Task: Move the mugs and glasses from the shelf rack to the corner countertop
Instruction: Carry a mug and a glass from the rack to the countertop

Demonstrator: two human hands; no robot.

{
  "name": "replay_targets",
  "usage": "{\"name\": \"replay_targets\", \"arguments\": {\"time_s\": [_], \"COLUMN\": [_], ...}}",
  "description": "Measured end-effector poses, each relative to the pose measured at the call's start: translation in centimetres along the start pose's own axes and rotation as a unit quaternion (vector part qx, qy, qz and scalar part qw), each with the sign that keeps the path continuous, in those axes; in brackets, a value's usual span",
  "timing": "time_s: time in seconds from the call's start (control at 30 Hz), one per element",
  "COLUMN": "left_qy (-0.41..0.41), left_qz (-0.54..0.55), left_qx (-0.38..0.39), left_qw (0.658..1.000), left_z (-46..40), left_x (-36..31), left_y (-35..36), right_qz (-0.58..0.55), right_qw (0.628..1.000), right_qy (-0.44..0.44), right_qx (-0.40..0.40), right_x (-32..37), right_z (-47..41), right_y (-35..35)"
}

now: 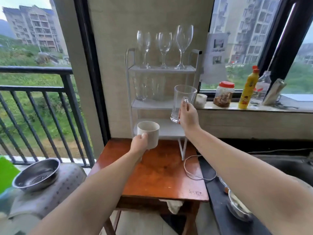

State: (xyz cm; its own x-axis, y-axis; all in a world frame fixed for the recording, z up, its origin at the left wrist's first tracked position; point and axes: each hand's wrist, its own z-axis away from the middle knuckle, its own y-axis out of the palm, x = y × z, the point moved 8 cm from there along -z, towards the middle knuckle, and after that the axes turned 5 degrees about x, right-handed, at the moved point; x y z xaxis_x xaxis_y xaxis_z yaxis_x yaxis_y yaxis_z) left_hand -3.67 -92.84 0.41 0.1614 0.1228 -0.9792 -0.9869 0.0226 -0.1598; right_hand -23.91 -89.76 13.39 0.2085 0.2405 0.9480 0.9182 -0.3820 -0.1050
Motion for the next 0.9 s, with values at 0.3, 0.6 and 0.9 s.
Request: {"name": "replay_targets", "arguments": {"time_s": [0.3, 0.6, 0.9], "left_qy": [-0.036, -0.077, -0.101], "left_qz": [-0.014, -0.060, -0.067], "left_qx": [0.070, 0.184, 0.349], "left_qw": [0.997, 0.978, 0.929], "left_z": [10.3, 17.9, 35.4], "left_x": [4.6, 8.3, 9.8], "left_y": [5.0, 20.6, 44.7], "right_qz": [0.011, 0.063, 0.080], "right_qw": [0.988, 0.947, 0.888], "right_qy": [0.135, 0.243, 0.311], "right_qx": [-0.077, -0.201, -0.330], "right_x": [-7.0, -13.5, -14.9], "right_z": [13.6, 27.1, 42.7], "right_y": [-8.3, -25.0, -48.6]}}
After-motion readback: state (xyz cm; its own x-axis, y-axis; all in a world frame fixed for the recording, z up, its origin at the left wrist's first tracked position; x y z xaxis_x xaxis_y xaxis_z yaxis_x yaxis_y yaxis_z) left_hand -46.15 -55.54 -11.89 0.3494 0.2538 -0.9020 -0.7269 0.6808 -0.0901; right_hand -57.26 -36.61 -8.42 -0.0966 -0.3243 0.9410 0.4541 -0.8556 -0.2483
